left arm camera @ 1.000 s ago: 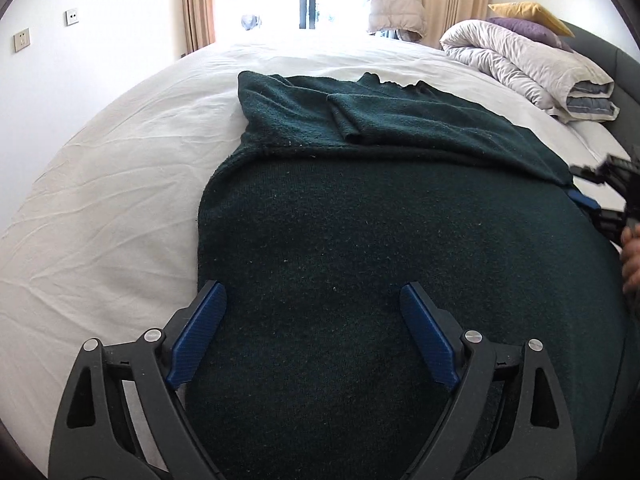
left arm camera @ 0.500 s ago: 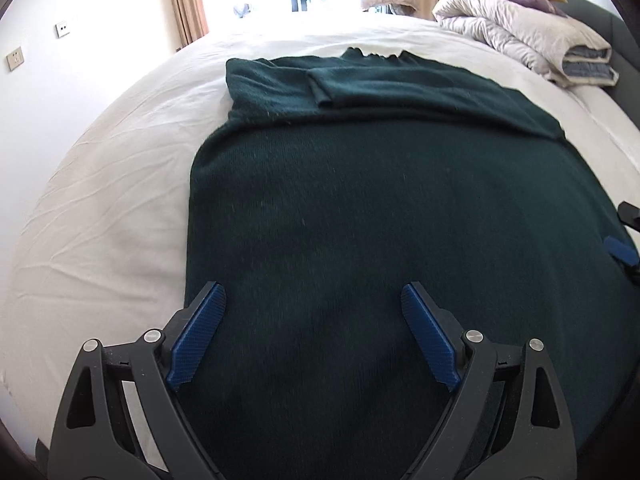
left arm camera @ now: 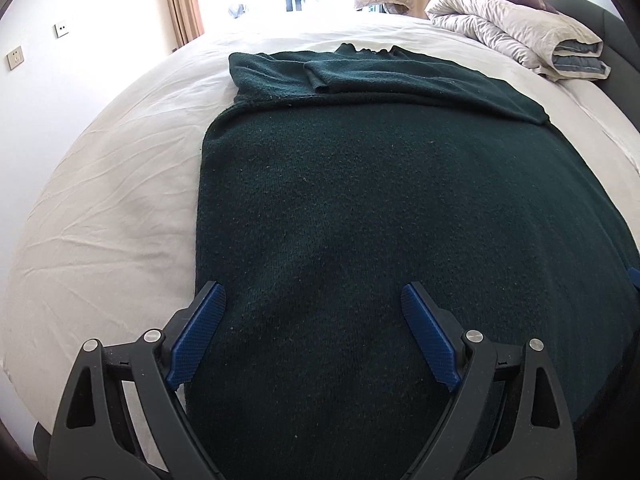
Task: Fold small clothes
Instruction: 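Open both grippers and move them over the sweater toward the hem, then grasp the sweater's hem edge with the left gripper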
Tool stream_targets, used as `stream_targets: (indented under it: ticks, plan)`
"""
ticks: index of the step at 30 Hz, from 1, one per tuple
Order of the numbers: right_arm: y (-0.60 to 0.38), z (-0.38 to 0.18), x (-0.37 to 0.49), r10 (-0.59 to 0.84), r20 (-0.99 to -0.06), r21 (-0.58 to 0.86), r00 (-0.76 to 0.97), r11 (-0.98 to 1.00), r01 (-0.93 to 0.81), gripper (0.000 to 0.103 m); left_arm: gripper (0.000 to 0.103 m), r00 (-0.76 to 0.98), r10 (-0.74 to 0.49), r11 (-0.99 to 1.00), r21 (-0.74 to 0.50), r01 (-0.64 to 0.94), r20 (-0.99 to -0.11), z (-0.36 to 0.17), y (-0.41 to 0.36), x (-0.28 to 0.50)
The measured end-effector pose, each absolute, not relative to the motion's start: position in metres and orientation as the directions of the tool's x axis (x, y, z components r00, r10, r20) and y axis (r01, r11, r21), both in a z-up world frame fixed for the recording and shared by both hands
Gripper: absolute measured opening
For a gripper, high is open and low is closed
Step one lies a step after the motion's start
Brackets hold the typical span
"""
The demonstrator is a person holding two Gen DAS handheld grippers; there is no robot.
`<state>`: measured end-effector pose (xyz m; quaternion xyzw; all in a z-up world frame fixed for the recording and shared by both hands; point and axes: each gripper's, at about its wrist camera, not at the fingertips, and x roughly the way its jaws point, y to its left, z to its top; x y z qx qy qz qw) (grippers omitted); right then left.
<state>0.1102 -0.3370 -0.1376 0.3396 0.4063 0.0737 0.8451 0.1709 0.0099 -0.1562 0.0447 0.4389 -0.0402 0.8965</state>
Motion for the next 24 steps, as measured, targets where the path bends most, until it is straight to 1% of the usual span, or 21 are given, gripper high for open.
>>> stream_targets:
  ticks: [5, 9, 12, 14, 16, 18, 21, 24]
  plan:
    - [-0.332, -0.130, 0.096, 0.361, -0.673, 0.578, 0.646, 0.802, 0.154, 0.071, 0.090, 0.612, -0.036, 0.992, 0.048, 0.120, -0.790, -0.154, 0.012, 0.167]
    - [-0.323, -0.118, 0.081, 0.291, -0.687, 0.498, 0.666, 0.856, 0.141, 0.071, 0.090, 0.635, -0.033, 0.986, 0.078, 0.146, -0.772, -0.149, 0.013, 0.149]
    - [-0.314, -0.107, 0.067, 0.231, -0.686, 0.414, 0.690, 0.904, 0.110, 0.071, 0.090, 0.698, -0.011, 0.967, 0.171, 0.190, -0.716, -0.141, 0.009, 0.118]
    - [-0.304, -0.098, 0.058, 0.175, -0.683, 0.320, 0.709, 0.945, 0.075, 0.071, 0.090, 0.752, -0.014, 0.937, 0.255, 0.241, -0.658, -0.136, 0.004, 0.089]
    - [-0.293, -0.090, 0.049, 0.122, -0.676, 0.218, 0.727, 0.975, 0.039, 0.071, 0.090, 0.796, -0.032, 0.890, 0.346, 0.298, -0.604, -0.134, -0.002, 0.058]
    - [-0.284, -0.084, 0.042, 0.091, -0.660, 0.145, 0.745, 0.989, 0.008, 0.071, 0.090, 0.819, -0.067, 0.838, 0.414, 0.357, -0.570, -0.136, -0.005, 0.029]
    - [-0.274, -0.078, 0.034, 0.068, -0.630, 0.076, 0.774, 0.997, -0.026, 0.074, 0.090, 0.841, -0.073, 0.752, 0.524, 0.400, -0.536, -0.145, -0.010, -0.003]
    - [-0.265, -0.076, 0.031, 0.058, -0.608, 0.042, 0.792, 0.998, -0.040, 0.077, 0.090, 0.860, -0.041, 0.667, 0.627, 0.403, -0.509, -0.160, -0.014, -0.022]
